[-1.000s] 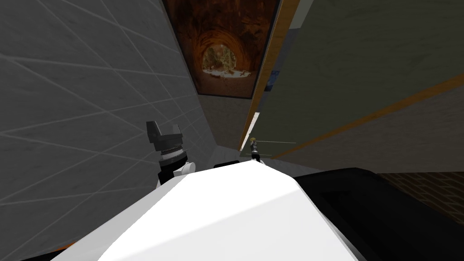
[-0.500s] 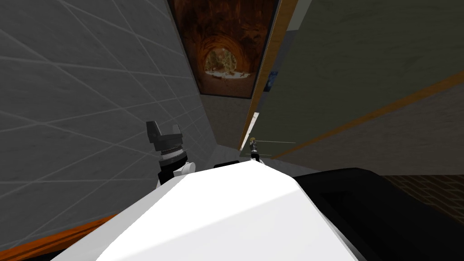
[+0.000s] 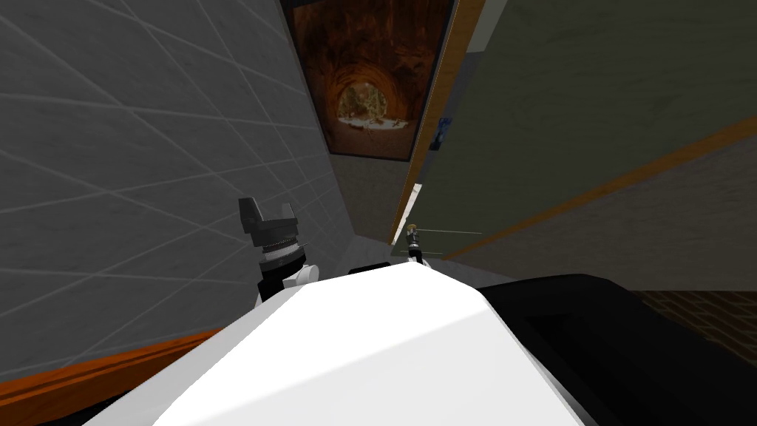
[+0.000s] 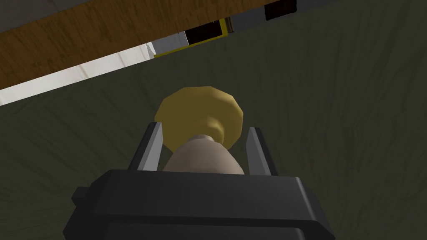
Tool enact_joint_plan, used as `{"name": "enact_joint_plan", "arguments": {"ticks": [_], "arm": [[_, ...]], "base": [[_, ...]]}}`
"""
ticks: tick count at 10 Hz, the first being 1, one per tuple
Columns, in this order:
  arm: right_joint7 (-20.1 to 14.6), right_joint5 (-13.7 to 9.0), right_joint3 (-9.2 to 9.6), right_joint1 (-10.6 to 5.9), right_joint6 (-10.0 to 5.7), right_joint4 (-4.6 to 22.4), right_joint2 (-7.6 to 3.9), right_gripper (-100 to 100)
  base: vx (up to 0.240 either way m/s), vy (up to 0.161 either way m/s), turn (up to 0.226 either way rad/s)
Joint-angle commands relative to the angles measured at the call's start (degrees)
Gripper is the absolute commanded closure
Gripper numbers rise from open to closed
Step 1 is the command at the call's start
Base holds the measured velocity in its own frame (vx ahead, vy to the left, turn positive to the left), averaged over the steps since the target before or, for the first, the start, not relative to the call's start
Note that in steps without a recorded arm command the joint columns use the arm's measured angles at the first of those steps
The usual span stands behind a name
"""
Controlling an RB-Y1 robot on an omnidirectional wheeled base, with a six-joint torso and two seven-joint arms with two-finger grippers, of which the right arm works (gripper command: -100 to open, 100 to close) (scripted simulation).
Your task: Pull the door open
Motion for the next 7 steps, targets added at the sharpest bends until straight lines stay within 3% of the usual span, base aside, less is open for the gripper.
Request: {"name": "enact_joint_plan", "arguments": {"ticks": [1, 7], "arm": [[-2.86, -0.88, 0.63, -0.31, 0.51, 0.07, 0.47, 100], [-10.86, -2.75, 1.44, -1.15, 0.98, 0.42, 0.63, 100]], "base": [[-0.074, -0.019, 0.062], [-0.049, -0.018, 0.038]]}}
